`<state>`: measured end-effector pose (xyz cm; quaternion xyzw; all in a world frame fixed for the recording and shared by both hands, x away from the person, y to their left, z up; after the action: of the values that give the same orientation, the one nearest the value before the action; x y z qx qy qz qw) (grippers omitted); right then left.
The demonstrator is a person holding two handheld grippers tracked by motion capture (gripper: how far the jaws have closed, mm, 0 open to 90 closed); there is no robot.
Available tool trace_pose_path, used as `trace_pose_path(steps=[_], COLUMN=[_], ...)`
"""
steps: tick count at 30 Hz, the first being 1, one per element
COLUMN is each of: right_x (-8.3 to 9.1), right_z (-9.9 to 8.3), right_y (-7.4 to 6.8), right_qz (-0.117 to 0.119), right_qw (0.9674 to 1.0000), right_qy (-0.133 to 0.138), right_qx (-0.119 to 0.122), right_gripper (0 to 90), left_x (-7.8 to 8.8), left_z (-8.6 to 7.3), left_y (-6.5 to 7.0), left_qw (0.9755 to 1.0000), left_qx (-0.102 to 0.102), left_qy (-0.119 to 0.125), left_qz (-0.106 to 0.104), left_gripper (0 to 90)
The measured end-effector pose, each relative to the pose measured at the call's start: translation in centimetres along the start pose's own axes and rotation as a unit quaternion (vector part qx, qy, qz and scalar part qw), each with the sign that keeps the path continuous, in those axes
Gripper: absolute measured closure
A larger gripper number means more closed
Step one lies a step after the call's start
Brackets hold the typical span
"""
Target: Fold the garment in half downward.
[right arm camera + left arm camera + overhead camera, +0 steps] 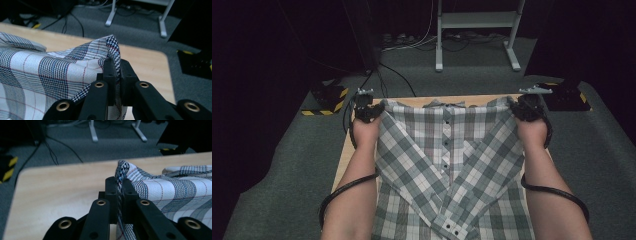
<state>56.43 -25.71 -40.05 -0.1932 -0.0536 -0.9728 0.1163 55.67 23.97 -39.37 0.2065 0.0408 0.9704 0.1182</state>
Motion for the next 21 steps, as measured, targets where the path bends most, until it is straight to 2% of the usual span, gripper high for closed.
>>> trace_pose_path(steps=[1,3,4,5,6,7,8,9,10,11,13,14,15,17,18,19,20,21], right_x=[0.0,0.3,0.6,0.8,0.8,0.9,1.4,1.4,2.0,2.3,2.5,2.7,2.7,2.8,2.8,2.8,2.9,2.9], right_z=[0.0,1.5,3.1,3.9,3.9,4.8,6.4,6.4,7.9,8.4,8.7,8.5,8.5,7.4,6.2,6.2,4.7,4.7], right_y=[0.0,0.1,0.1,0.1,0.1,0.0,0.0,0.0,0.0,-0.1,0.0,0.2,0.2,0.3,0.2,0.2,0.1,0.1], right_qz=[0.0,-0.005,-0.006,-0.006,-0.006,-0.006,-0.008,-0.008,-0.01,-0.011,-0.012,-0.006,-0.006,0.006,0.012,0.012,0.02,0.02], right_qw=[1.0,0.9999,0.9997,0.9996,0.9996,0.9993,0.9987,0.9987,0.9976,0.9972,0.9971,0.997,0.997,0.9972,0.9975,0.9975,0.9975,0.9975], right_qy=[0.0,0.013,0.024,0.029,0.029,0.036,0.05,0.05,0.068,0.074,0.076,0.077,0.077,0.072,0.067,0.067,0.064,0.064], right_qx=[0.0,-0.001,-0.002,-0.003,-0.003,-0.005,-0.007,-0.007,-0.009,-0.007,-0.003,-0.009,-0.009,-0.019,-0.018,-0.018,-0.021,-0.021], right_gripper=[85.0,85.0,85.0,85.0,85.0,85.1,85.1,85.1,85.0,85.0,85.0,85.0,85.0,85.0,85.0,85.0,85.0,85.0], left_x=[0.0,0.3,0.6,1.2,1.2,1.7,2.7,2.7,3.4,3.6,3.7,3.6,3.6,3.4,3.3,3.3,3.1,3.1], left_z=[0.0,1.5,2.3,4.0,4.0,5.0,7.1,7.1,8.5,8.8,8.8,8.0,8.0,6.5,4.9,4.9,3.2,3.2], left_y=[0.0,0.1,0.0,0.1,0.1,0.3,0.8,0.8,1.0,0.9,0.8,0.4,0.4,0.1,-0.2,-0.2,-0.4,-0.4], left_qw=[1.0,0.9999,0.9998,0.9994,0.9994,0.9988,0.997,0.997,0.9962,0.9959,0.996,0.9967,0.9967,0.9971,0.9972,0.9972,0.9972,0.9972], left_qx=[0.0,-0.01,-0.01,-0.013,-0.013,-0.016,-0.017,-0.017,-0.024,-0.018,-0.013,-0.009,-0.009,0.005,0.014,0.014,0.021,0.021], left_qy=[0.0,0.009,0.015,0.032,0.032,0.046,0.075,0.075,0.084,0.088,0.087,0.08,0.08,0.072,0.065,0.065,0.058,0.058], left_qz=[0.0,0.001,0.002,0.005,0.005,0.007,0.0,0.0,-0.003,-0.007,-0.009,-0.013,-0.013,-0.024,-0.034,-0.034,-0.043,-0.043], left_gripper=[86.8,86.9,86.9,86.9,87.0,87.0,87.0,87.0,87.0,86.9,86.9,86.8,86.8,86.8,86.7,86.7,86.8,86.7])
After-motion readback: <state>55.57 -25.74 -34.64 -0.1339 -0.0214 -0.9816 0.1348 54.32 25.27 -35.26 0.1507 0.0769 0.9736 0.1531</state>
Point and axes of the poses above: each handheld gripper's, and its own axes: x roughly backward along the jaws, z roughly out of its top, y roughly to its right, the point moved 3 cm from there along -x, roughly forward along the jaws, and after that the axes turned 11 degrees about y, right-handed, at the moved point
